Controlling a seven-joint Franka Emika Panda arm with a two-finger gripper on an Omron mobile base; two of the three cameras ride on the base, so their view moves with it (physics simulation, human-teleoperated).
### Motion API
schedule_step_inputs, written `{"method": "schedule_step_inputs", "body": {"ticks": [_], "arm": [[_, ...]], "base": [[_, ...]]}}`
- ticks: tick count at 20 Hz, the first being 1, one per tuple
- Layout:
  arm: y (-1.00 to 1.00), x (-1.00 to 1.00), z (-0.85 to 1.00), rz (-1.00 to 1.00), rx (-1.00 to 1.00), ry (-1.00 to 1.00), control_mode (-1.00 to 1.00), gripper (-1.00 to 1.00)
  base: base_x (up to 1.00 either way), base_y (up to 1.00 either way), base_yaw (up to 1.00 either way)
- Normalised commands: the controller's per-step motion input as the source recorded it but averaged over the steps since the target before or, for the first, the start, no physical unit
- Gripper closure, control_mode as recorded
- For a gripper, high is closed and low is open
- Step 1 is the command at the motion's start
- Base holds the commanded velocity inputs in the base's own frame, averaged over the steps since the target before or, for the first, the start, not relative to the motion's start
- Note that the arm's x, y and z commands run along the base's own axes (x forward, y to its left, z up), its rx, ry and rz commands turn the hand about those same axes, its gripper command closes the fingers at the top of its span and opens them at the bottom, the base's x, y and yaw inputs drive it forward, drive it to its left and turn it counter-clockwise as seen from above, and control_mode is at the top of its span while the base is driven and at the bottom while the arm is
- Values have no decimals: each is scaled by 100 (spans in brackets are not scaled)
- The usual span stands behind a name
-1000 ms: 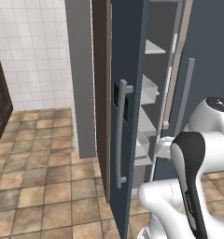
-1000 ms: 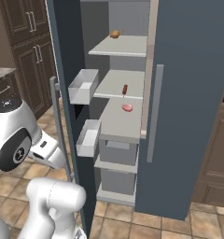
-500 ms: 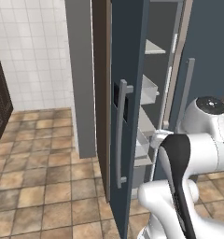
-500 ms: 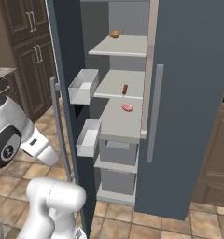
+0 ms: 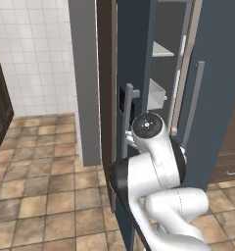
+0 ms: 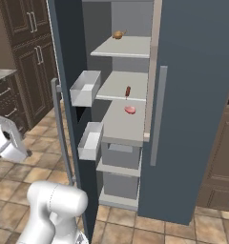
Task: Store the hot dog in the freezer for long-term storage. Close the freezer door after placing the cooked food.
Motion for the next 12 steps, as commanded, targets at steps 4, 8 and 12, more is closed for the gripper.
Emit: {"method": "schedule_step_inputs", "body": {"ticks": [4, 8, 12], "arm": [[40, 29, 7, -20, -8, -10, -100, -100], [42, 46, 0, -13, -18, -14, -100, -100], [22, 55, 0, -10, -21, -21, -100, -100]], "base": [[0, 0, 0], [0, 0, 0], [0, 0, 0]]}}
